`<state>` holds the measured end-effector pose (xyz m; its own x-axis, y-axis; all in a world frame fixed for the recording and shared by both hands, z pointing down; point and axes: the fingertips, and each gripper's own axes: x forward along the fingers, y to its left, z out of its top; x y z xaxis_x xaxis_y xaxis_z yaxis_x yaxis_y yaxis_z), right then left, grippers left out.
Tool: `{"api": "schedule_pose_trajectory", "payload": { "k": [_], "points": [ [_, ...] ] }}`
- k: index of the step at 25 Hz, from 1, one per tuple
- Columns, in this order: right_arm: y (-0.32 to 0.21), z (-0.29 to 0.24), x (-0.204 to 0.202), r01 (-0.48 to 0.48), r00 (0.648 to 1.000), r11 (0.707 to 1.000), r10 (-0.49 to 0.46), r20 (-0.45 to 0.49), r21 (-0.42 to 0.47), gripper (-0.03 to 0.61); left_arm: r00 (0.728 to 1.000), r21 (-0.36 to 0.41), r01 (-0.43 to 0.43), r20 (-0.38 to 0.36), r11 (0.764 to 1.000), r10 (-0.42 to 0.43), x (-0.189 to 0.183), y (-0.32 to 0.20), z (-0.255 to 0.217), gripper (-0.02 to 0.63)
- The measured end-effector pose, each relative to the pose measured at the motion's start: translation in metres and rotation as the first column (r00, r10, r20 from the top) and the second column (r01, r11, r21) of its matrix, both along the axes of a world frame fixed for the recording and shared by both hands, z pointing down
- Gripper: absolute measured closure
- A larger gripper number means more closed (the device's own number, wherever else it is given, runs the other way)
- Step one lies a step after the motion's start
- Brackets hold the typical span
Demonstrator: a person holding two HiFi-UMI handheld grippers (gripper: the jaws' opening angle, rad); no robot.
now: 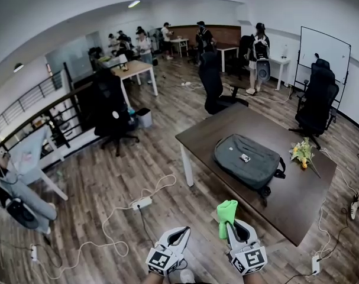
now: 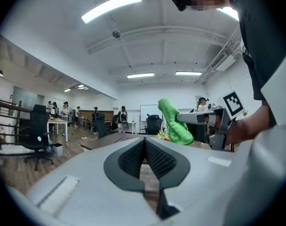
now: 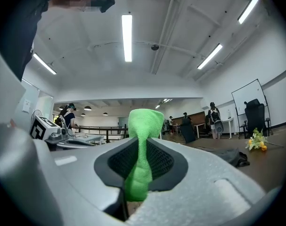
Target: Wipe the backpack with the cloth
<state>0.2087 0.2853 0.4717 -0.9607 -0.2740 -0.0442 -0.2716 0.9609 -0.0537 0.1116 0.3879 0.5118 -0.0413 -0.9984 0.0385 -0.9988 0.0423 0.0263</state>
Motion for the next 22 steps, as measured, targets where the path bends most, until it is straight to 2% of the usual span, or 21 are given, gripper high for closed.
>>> {"api": "schedule_pose_trajectory", "payload": {
  "k": [7,10,16,22],
  "points": [
    [0.012,0.002,-0.05,0.011,1.0,1.0,-0.011,-0.015,0.016,0.522,1.0,-0.002,-0.009,0.0,1.0,0.009,-0.052,0.01,0.009,0.595],
    [0.012,0.01,-0.06,-0.002,0.999,1.0,0.002,-0.04,0.015,0.52,1.0,-0.011,0.003,-0.028,1.0,-0.004,-0.069,0.008,0.016,0.595],
    [-0.034,0.037,-0.07,-0.069,0.994,0.996,0.064,-0.084,-0.062,0.52,0.997,-0.043,-0.028,-0.071,0.999,0.025,-0.076,-0.023,0.032,0.595],
    [-0.085,0.042,-0.088,-0.049,0.995,0.996,0.041,-0.093,-0.079,0.52,0.995,-0.064,-0.057,-0.084,0.996,0.051,-0.09,-0.082,0.029,0.595]
  ]
}}
